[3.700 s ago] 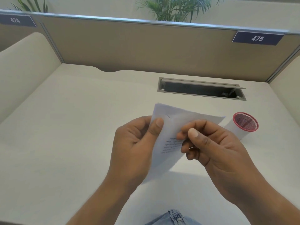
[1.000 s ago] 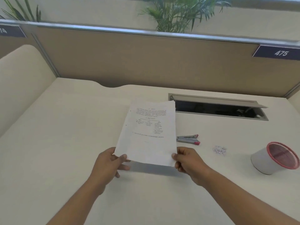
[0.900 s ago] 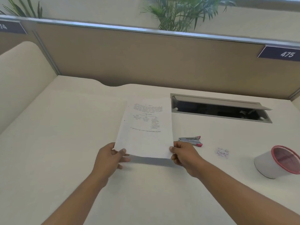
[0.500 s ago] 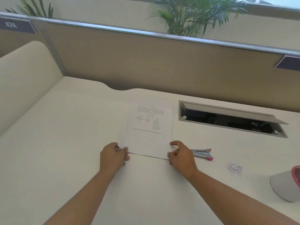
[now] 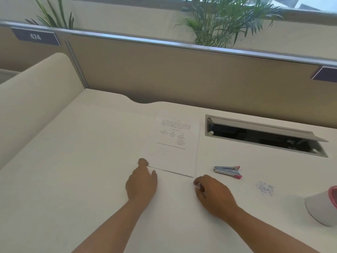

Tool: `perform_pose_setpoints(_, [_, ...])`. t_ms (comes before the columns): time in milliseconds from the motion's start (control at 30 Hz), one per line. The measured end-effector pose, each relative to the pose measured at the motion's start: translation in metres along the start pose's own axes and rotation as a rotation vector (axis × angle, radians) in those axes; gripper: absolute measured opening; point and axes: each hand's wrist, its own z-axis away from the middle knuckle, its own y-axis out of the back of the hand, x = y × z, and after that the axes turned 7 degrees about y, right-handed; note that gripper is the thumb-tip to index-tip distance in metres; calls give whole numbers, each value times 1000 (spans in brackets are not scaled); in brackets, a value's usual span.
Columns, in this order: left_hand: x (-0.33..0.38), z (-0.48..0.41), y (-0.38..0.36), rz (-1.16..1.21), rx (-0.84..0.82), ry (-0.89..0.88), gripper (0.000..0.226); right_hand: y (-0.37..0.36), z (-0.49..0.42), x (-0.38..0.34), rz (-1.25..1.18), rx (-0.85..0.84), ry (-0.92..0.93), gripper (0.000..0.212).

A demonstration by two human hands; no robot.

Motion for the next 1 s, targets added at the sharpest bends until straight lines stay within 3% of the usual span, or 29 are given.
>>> perform_pose_setpoints(133, [0,49,-29,-79,-2,-385,21,-9,50,19,132,60,218,24])
perform_pose_setpoints(300, [6,112,-79,-131,-38,-657,33,-18,126,46,48,108,95,42])
perform_pose_setpoints(433, [9,143,-107,-272,-79,-670,51,-18,184,79,63,112,2,52])
perform_pose_setpoints(633, [13,153,-119,-334,-32,-610,60,-4,217,106,-56,175,-119,53])
perform_pose_setpoints(833, [13,153,-121,-329,-40,-593,67,32,182,126,-330,273,-283,46])
perform_pose_setpoints(1000, [14,155,-122,-290,-12,-586,65,62,129,169,-205,191,-452,50])
